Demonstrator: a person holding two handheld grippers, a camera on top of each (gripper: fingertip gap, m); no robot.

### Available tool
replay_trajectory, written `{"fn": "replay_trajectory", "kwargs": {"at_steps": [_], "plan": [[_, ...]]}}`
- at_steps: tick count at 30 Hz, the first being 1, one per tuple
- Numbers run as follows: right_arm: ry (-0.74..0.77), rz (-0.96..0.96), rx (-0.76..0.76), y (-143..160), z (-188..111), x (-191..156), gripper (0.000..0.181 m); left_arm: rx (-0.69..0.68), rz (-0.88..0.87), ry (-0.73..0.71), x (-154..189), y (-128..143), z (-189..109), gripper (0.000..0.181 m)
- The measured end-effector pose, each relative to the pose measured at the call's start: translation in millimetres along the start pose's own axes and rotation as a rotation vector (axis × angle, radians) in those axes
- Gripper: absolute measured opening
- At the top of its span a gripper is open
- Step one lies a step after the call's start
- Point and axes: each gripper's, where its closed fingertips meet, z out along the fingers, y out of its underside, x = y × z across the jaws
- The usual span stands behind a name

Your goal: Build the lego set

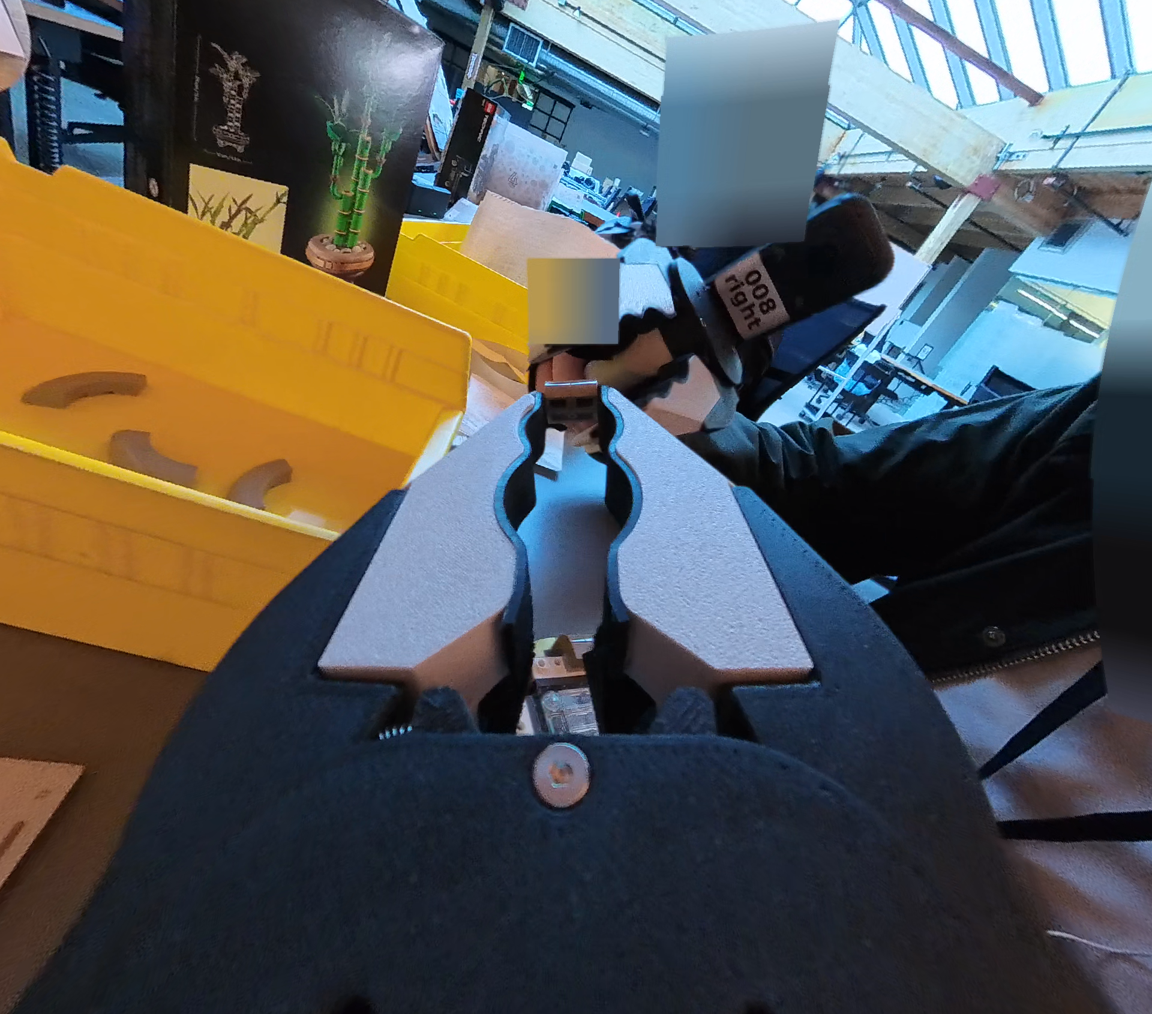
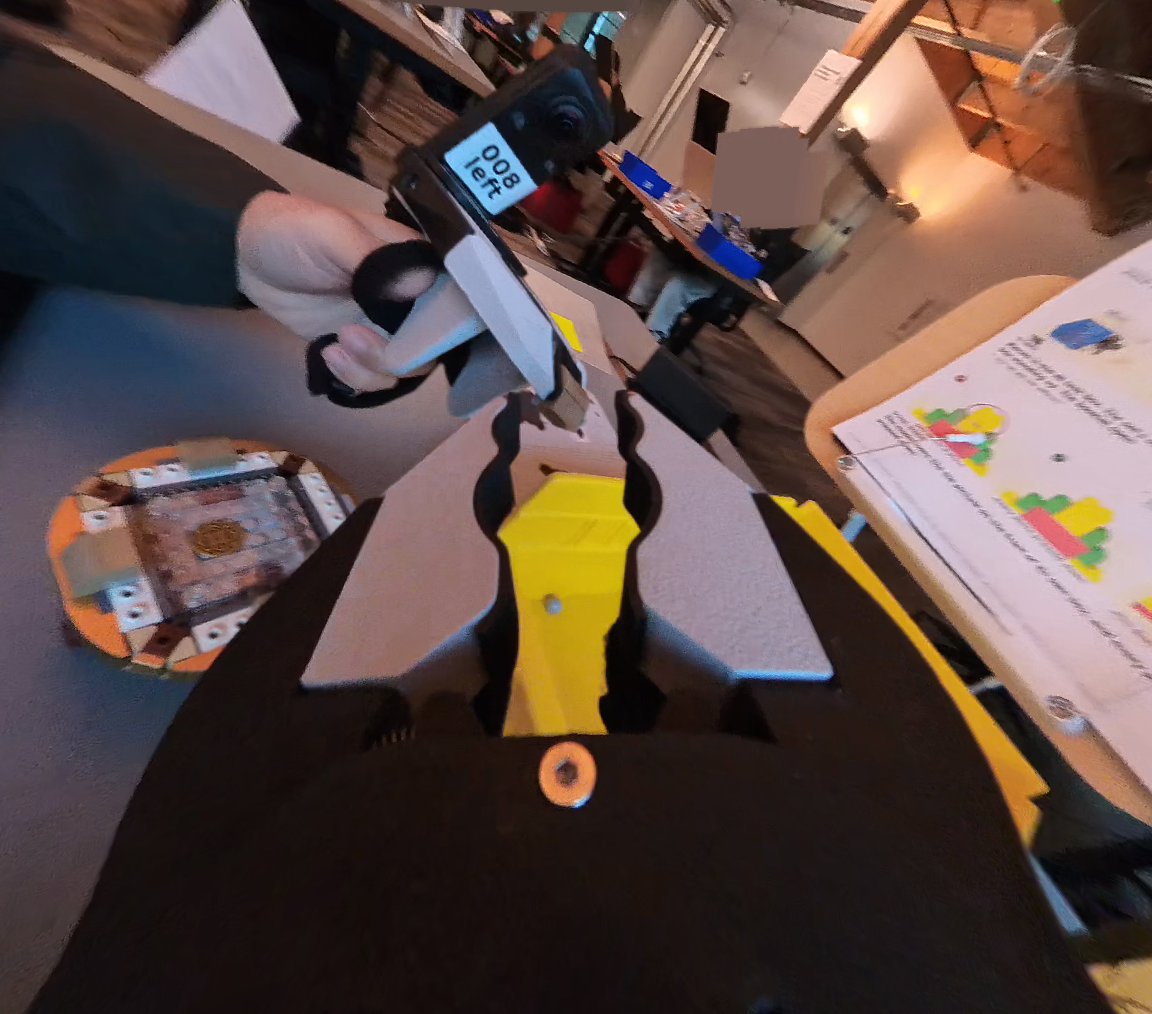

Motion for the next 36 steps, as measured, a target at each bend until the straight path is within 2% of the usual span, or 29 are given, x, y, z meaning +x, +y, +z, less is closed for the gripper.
{"fn": "replay_trajectory", "kwargs": {"at_steps": [3, 7, 9, 11, 16, 18, 24, 31, 36], "plan": [[0.059, -0.082, -0.04, 5, 1, 2, 0.011, 0.02, -0.025, -0.024, -4, -2, 1, 0.014], [0.091, -0.11, -0.033, 1, -1, 4, 0.008, 0.031, -0.052, 0.009, -1, -3, 1, 0.017], [0.072, -0.056, -0.025, 2, -2, 5, 0.007, 0.021, -0.046, 0.021, 1, -2, 0, 0.037], [0.038, 0.033, -0.004, 2, -4, 8, 0.007, -0.015, -0.01, 0.007, -1, 1, -2, 0.048], [-0.108, 0.252, 0.044, 1, -7, 5, 0.007, -0.115, 0.324, -0.226, -21, 3, -18, 0.037], [-0.175, 0.338, 0.045, 3, -6, 0, 0.007, -0.126, 0.412, -0.261, -19, 1, -19, 0.031], [-0.336, 0.57, 0.067, 5, -7, -8, 0.007, -0.133, 0.377, -0.172, -5, 6, -13, 0.027], [-0.387, 0.503, -0.004, 15, -2, -24, 0.007, -0.173, 0.403, -0.111, 6, 14, -11, 0.011], [-0.39, 0.454, -0.014, 17, -3, -27, 0.007, -0.227, 0.435, -0.122, 4, 24, -9, 0.01]]}}
